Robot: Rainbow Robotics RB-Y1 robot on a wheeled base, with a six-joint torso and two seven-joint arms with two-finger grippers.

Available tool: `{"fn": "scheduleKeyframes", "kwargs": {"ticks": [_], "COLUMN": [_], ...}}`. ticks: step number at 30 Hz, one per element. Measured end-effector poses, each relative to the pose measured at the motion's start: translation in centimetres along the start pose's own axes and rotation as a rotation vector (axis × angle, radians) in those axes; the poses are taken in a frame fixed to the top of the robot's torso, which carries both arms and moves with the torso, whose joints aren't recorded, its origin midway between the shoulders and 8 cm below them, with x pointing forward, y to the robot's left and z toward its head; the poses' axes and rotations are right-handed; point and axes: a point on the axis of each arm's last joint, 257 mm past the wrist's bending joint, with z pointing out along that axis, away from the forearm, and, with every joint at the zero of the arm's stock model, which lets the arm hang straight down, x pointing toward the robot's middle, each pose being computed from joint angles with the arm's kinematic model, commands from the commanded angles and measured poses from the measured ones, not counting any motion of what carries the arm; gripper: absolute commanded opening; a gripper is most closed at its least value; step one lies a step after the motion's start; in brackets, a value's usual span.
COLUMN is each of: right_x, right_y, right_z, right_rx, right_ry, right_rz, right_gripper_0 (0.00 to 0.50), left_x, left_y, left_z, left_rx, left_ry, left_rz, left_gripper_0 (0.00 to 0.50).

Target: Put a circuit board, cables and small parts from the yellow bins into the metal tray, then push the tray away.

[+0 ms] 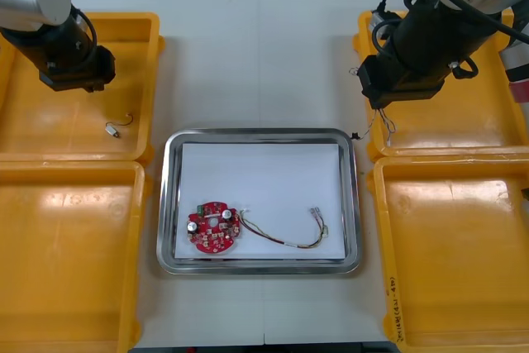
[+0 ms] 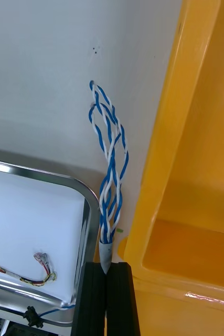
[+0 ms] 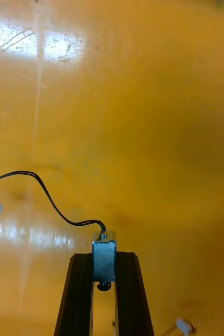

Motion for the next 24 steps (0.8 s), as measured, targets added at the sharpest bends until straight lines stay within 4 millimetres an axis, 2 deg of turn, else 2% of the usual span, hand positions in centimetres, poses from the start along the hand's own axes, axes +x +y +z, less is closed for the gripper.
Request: {"fn": "scheduleKeyframes", "kwargs": {"ticks": [11,17,24], "right_x": [0.3,0.4,0.4], "right_y": [-0.1,-0.2,-0.2], "right_z": [0.3,0.4,0.4], "right_rx": [-0.001,0.000,0.000], "right_ry": [0.008,0.009,0.010], "right_rz": [0.011,0.095,0.103], "right_gripper_0": [0.000,0.000,0.000], "left_x": [0.9,1.8,4.1], "left_y": [1.4,-0.3,-2.3], "left_z": [-7.4,-10.8,-14.5], "left_rx": [-0.013,0.022,0.021], "left_ry": [0.070,0.093,0.086], "left_rz": [0.057,0.108,0.237], "left_gripper_0": [0.000,0.000,0.000]}}
